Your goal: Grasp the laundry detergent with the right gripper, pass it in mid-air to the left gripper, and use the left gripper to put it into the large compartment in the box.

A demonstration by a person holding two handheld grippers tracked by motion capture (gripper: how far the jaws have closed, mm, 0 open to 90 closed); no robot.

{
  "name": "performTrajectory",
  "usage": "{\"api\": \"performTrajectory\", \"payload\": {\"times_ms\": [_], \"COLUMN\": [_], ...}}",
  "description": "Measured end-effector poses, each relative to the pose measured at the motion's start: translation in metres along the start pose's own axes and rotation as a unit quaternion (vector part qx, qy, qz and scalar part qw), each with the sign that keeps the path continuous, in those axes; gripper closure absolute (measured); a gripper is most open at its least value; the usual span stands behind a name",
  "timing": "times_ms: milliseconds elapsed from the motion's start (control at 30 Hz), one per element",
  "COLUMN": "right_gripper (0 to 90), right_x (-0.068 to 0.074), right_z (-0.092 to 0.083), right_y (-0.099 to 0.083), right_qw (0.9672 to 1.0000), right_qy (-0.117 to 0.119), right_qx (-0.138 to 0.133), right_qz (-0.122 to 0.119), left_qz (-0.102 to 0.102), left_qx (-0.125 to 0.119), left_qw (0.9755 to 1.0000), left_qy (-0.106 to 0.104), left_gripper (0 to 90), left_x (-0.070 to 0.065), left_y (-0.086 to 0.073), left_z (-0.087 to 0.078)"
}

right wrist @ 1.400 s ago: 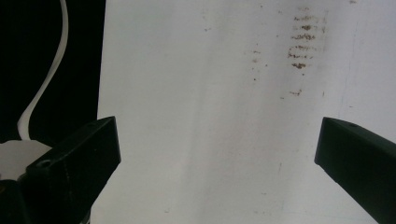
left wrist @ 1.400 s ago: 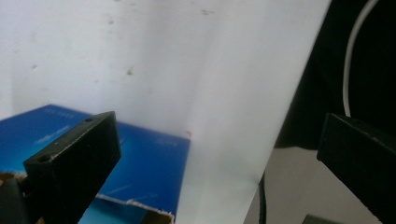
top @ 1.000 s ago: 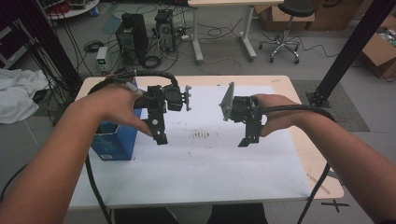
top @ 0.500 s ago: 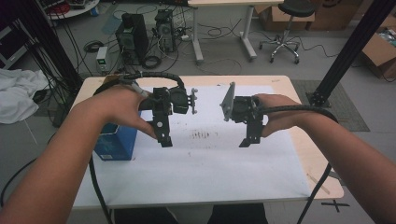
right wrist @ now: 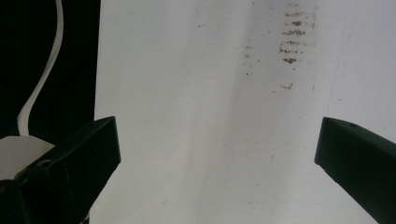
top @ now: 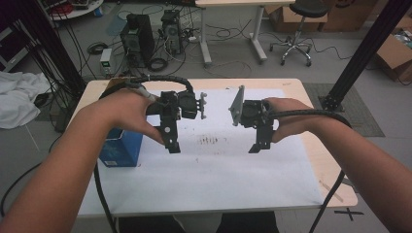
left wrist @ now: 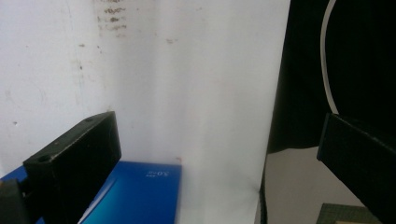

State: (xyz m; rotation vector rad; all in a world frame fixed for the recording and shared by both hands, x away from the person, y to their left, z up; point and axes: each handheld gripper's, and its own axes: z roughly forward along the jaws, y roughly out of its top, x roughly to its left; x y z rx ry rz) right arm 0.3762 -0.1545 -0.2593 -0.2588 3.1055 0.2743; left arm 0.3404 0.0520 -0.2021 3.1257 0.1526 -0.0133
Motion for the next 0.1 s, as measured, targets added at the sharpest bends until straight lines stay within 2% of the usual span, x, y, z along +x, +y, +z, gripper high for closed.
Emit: {"api": "performTrajectory", "payload": {"times_ms": [100], "right_gripper": [0.0], "right_x": [0.0006], "right_z": [-0.0009], "right_y": [0.0006], "right_qw": [1.0000], "right_qy": [0.000], "right_qx": [-0.001], "right_qz": [-0.001], "left_qz": [0.000], "left_qx": [0.000], "left_qw": [1.0000], "left_qy": [0.000], "left_gripper": [0.1], "left_x": [-0.0002], "left_y": [-0.0001], "left_z": [0.0001]}}
